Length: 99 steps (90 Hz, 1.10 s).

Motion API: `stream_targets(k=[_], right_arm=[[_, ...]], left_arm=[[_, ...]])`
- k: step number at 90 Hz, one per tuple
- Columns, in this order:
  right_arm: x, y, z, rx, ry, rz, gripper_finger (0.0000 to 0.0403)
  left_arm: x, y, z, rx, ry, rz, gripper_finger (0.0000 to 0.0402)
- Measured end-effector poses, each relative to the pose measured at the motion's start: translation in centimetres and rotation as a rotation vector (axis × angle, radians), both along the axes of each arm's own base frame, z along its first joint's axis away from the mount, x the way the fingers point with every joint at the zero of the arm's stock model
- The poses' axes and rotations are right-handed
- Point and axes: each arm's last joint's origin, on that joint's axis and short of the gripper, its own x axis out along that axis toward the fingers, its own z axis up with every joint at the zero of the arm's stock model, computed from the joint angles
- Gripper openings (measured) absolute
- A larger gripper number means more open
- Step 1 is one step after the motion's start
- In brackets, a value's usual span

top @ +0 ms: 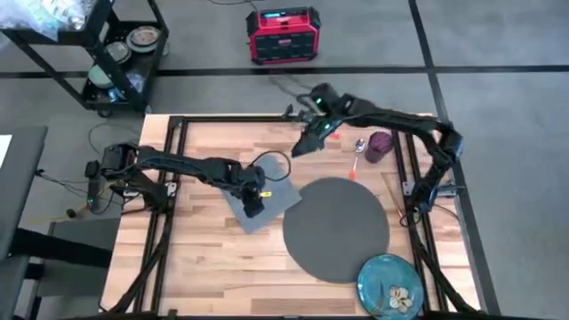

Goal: Set table place
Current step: Fold the light gray table napkin on the table

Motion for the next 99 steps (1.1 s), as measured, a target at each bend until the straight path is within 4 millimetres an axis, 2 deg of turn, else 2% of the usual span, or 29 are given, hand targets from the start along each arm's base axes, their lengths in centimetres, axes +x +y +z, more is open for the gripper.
stream_targets(k=[14, 31, 72, 80, 85, 93, 99], right_arm=[[-2.4, 0.0, 3.3, -0.049, -0.076, -0.037, 0.0273], [-4.1, 0.5, 4.9, -0.070, -0.088, -0.046, 0.0274], [-5.1, 1.1, 3.8, -0.124, 0.040, -0.055, 0.0273], [-5.1, 1.0, 3.8, -0.131, 0.050, -0.067, 0.0264], [-5.2, 1.0, 3.7, -0.135, 0.055, -0.072, 0.0254], [-5.1, 1.1, 3.7, -0.136, 0.058, -0.072, 0.0235], [-5.1, 1.1, 3.7, -0.137, 0.057, -0.072, 0.0222]], left_arm=[[-0.3, 1.2, -0.5, 0.006, 0.003, 0.004, 0.0170], [-1.0, 1.8, -1.7, -0.041, 0.000, -0.008, 0.0179], [-2.3, 1.5, -4.4, -0.059, -0.036, 0.015, 0.0177], [-2.4, 1.5, -4.5, -0.066, -0.038, 0.044, 0.0152], [-2.4, 1.5, -4.6, -0.078, -0.041, 0.070, 0.0114], [-2.3, 1.4, -4.6, -0.143, -0.058, 0.092, 0.0031], [-2.1, 1.3, -4.6, -0.200, -0.075, 0.125, 0.0011]])
